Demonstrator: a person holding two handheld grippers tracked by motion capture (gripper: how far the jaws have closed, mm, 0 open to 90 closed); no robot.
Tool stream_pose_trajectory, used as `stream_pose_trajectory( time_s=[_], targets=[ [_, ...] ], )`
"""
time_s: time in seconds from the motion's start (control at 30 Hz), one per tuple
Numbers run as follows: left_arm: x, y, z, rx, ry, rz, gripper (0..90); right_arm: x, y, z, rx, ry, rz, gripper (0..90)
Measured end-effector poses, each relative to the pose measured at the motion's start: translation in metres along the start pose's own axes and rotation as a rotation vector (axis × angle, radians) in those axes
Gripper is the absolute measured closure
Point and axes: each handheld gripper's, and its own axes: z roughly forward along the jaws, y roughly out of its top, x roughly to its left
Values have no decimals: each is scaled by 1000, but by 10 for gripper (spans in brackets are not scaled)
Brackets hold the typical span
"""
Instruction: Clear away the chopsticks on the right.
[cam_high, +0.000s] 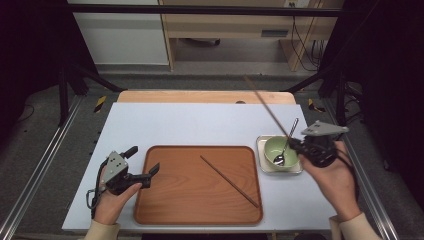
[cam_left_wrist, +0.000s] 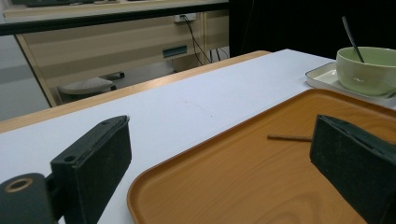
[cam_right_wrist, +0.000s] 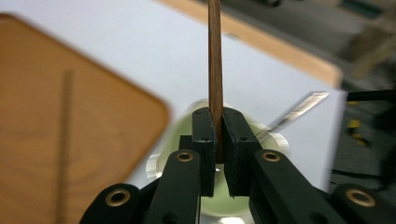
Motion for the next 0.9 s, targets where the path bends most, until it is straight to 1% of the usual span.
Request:
stream_pose_trajectory(
  time_s=[0.07,0.1,0.2,0.27,0.3,0.33,0.4,0.53,0.6,0.63,0.67,0.8,0.9],
  targets=[
    [1,0,-1,-5,1,-1,47,20,-3,10,40,61,-11,846],
    [1,0,-1,-7,1,0,47,29,-5,16,62,84,-15,846],
    [0,1,-2,-11,2,3,47,53,-15,32,120,144,-51,845],
    [0,1,-2,-12,2,4,47,67,-22,41,141,183,-48,846],
    [0,1,-2,-13,2,5,47,72,-25,44,158,197,-54,845],
    [0,1,-3,-13,2,6,47,77,-28,47,171,213,-62,845],
    [0,1,-3,-14,2,5,47,86,-33,51,198,237,-58,845],
    [1,1,-3,-14,2,3,49,96,-42,56,221,263,-69,846],
    [1,2,-3,-16,1,2,49,100,-46,57,238,275,-66,845],
    [1,2,-3,-17,2,3,49,102,-47,56,252,280,-50,845],
    [1,2,-3,-16,1,6,49,103,-48,56,250,285,-66,845],
    [0,1,-2,-11,-1,8,49,109,-56,59,291,307,-77,845],
    [-1,2,-3,-15,-1,9,50,114,-61,60,314,317,-64,845]
  ],
)
